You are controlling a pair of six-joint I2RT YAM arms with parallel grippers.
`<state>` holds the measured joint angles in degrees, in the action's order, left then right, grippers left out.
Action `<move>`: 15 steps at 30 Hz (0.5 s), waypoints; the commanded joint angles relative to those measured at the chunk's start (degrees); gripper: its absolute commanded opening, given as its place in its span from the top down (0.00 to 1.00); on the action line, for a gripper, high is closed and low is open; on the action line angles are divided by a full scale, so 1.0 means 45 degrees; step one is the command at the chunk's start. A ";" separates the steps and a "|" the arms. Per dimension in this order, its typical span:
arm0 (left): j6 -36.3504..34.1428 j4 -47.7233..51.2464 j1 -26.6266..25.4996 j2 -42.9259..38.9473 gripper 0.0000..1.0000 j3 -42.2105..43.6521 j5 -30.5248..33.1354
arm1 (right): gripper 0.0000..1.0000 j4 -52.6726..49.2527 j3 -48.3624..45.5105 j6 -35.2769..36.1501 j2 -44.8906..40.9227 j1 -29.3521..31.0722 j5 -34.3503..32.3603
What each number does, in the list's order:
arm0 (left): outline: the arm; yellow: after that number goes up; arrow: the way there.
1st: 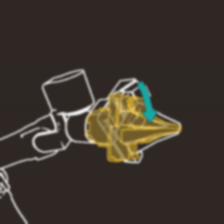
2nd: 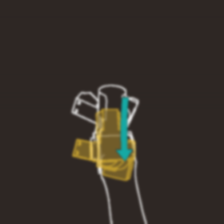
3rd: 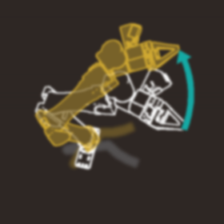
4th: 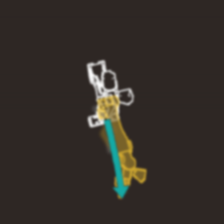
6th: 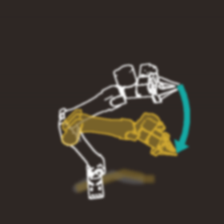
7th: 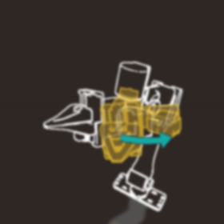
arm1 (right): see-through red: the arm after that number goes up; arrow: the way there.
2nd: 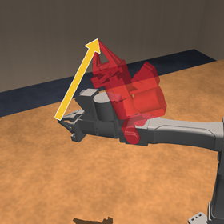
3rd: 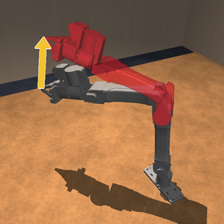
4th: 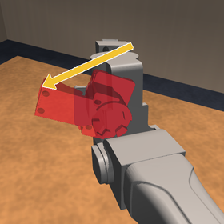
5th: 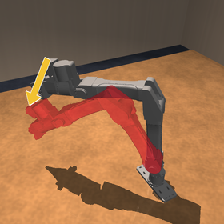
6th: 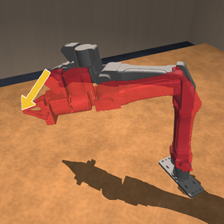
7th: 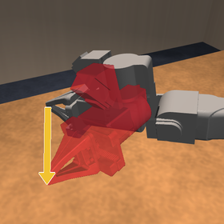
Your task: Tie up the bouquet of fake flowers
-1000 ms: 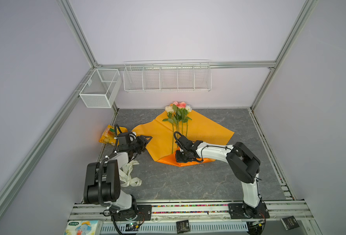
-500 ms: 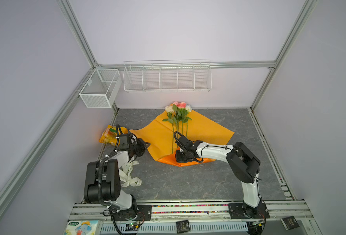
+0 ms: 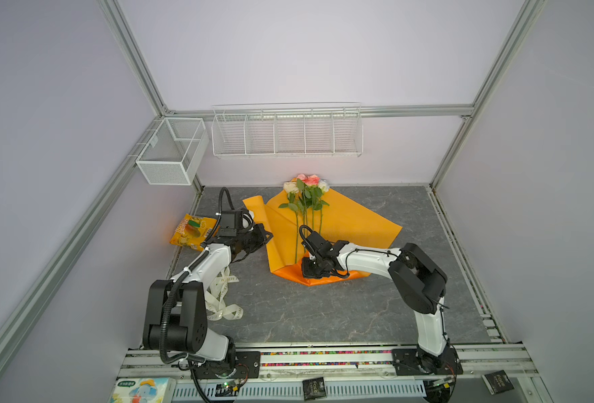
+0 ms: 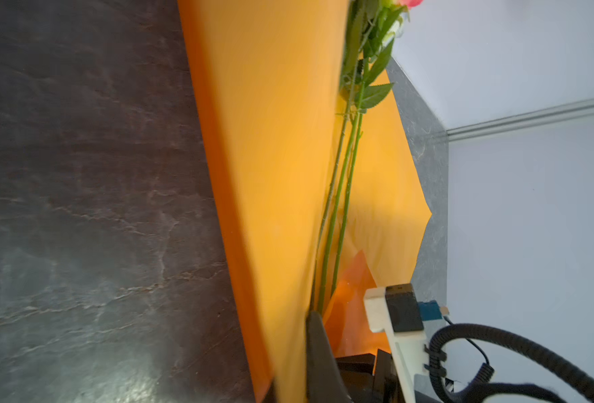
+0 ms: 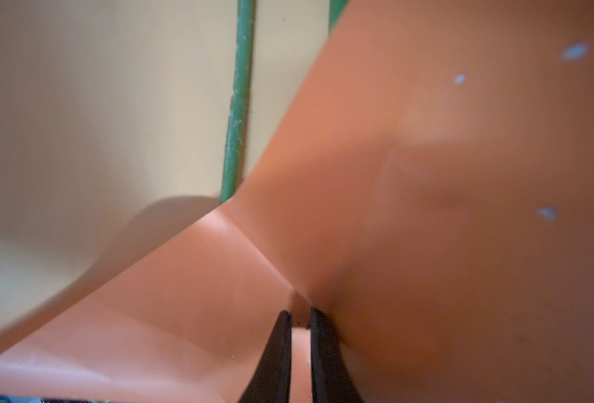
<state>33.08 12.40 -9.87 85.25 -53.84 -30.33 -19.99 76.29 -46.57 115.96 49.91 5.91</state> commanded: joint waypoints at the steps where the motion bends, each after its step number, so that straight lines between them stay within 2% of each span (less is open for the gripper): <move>1: -0.0561 0.0828 -0.0587 -0.0097 1.00 -0.0813 0.0480 | 0.84 0.0267 -0.0487 -0.0330 0.0481 -0.0155 -0.0172; 6: -0.0748 0.2099 -0.1847 0.0889 1.00 -0.2348 0.1335 | 0.84 0.1156 -0.1045 -0.0789 0.0447 -0.0244 0.0211; 10: -0.0860 0.3301 -0.2578 0.2200 1.00 -0.3646 0.1489 | 0.84 0.1648 -0.1290 -0.0865 0.0249 -0.0298 0.0452; 15: -0.1283 0.4381 -0.2951 0.3205 1.00 -0.4156 0.1430 | 0.84 0.1713 -0.1337 -0.0863 0.0044 -0.0420 0.0551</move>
<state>30.11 25.17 -22.61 97.93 -70.59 -25.23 -10.31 72.55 -49.15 115.83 48.66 9.30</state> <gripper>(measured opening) 0.047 0.159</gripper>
